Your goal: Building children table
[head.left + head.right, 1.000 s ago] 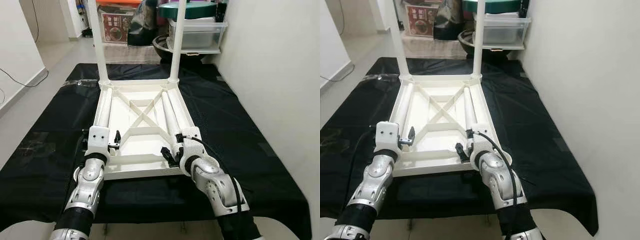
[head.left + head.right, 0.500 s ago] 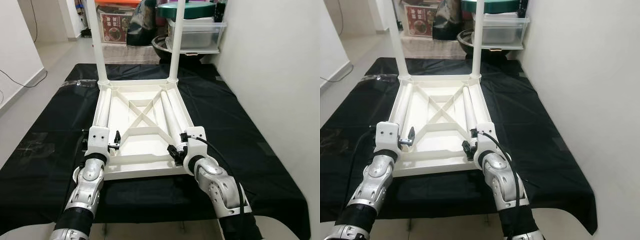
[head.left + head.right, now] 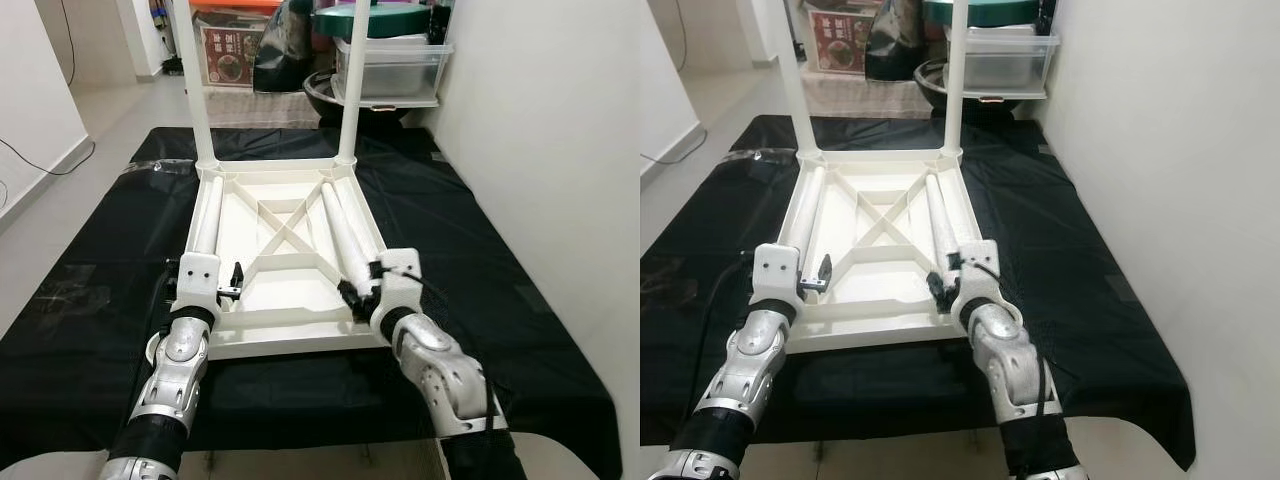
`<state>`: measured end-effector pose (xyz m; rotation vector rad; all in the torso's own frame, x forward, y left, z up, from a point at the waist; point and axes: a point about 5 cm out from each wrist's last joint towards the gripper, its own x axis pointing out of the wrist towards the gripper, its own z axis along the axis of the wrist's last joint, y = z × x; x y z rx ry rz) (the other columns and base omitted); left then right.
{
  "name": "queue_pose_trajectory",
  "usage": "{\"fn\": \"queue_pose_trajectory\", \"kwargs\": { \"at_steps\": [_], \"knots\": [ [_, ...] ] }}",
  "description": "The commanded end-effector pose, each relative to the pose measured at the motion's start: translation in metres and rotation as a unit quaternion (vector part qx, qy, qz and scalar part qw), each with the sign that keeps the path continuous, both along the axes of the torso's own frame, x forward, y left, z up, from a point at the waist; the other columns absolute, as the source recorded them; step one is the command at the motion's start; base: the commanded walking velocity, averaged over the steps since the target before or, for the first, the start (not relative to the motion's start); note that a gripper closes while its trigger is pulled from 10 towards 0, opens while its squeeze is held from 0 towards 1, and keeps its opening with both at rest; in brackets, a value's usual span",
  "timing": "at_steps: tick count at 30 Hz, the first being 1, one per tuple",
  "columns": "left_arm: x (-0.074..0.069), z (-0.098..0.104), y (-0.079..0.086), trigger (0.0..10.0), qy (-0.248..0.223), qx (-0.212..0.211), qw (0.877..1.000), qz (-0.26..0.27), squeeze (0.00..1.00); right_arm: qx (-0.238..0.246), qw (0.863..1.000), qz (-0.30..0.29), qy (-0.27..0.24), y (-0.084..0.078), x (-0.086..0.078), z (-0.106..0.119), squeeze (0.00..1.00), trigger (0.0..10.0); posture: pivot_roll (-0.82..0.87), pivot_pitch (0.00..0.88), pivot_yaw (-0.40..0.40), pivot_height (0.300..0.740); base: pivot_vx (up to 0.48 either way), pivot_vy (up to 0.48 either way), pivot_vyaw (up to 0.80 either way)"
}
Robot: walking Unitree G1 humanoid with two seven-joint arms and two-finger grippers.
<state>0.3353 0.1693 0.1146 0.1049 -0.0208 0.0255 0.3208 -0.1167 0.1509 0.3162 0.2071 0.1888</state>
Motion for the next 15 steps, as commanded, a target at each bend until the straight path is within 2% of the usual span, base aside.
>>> {"fn": "queue_pose_trajectory", "kwargs": {
  "at_steps": [1, 4, 6, 7, 8, 9, 11, 12, 13, 15],
  "knots": [
    [0.001, 0.002, -0.003, 10.0, 0.002, -0.017, 1.000, -0.005, 0.00, 0.050, 0.996, -0.042, -0.053, -0.018, 0.005, 0.024, 0.00, 0.0, 0.05, 0.000, -0.065, 0.740, 0.000, 0.000, 0.00],
    [0.001, 0.003, -0.005, 10.0, -0.002, -0.031, 0.999, -0.011, 0.00, 0.083, 0.992, -0.057, -0.079, -0.026, 0.006, 0.033, 0.00, 0.0, 0.05, 0.000, -0.063, 0.740, 0.000, 0.000, 0.00],
    [0.002, 0.010, -0.008, 10.0, -0.009, -0.093, 0.995, -0.030, 0.00, 0.121, 0.984, -0.046, -0.124, -0.033, 0.004, 0.046, 0.00, 0.0, 0.06, 0.000, -0.060, 0.740, 0.000, 0.000, 0.00],
    [0.002, 0.010, -0.008, 10.0, -0.009, -0.093, 0.995, -0.030, 0.00, 0.121, 0.984, -0.046, -0.124, -0.033, 0.004, 0.046, 0.00, 0.0, 0.06, 0.000, -0.060, 0.740, 0.000, 0.000, 0.00],
    [0.003, 0.015, -0.008, 10.0, -0.016, -0.125, 0.991, -0.039, 0.00, 0.130, 0.981, -0.039, -0.140, -0.035, 0.003, 0.050, 0.00, 0.0, 0.06, 0.000, -0.058, 0.740, 0.000, 0.000, 0.00],
    [0.003, 0.015, -0.008, 10.0, -0.016, -0.125, 0.991, -0.039, 0.00, 0.130, 0.981, -0.039, -0.140, -0.035, 0.003, 0.050, 0.00, 0.0, 0.06, 0.000, -0.058, 0.740, 0.000, 0.000, 0.00],
    [0.006, 0.025, -0.009, 10.0, -0.026, -0.189, 0.980, -0.053, 0.00, 0.150, 0.975, -0.026, -0.159, -0.035, 0.000, 0.054, 0.00, 0.0, 0.06, 0.000, -0.056, 0.740, 0.000, 0.000, 0.00],
    [0.006, 0.025, -0.009, 10.0, -0.026, -0.189, 0.980, -0.053, 0.00, 0.150, 0.975, -0.026, -0.159, -0.035, 0.000, 0.054, 0.00, 0.0, 0.06, 0.000, -0.056, 0.740, 0.000, 0.000, 0.00],
    [0.008, 0.030, -0.009, 10.0, -0.032, -0.221, 0.973, -0.062, 0.00, 0.160, 0.973, -0.020, -0.165, -0.034, -0.002, 0.055, 0.00, 0.0, 0.06, 0.000, -0.053, 0.740, 0.000, 0.000, 0.00],
    [0.009, 0.035, -0.010, 10.0, -0.039, -0.255, 0.964, -0.072, 0.00, 0.172, 0.970, -0.014, -0.170, -0.033, -0.003, 0.057, 0.00, 0.0, 0.05, 0.000, -0.050, 0.740, 0.000, 0.000, 0.00]
  ]
}}
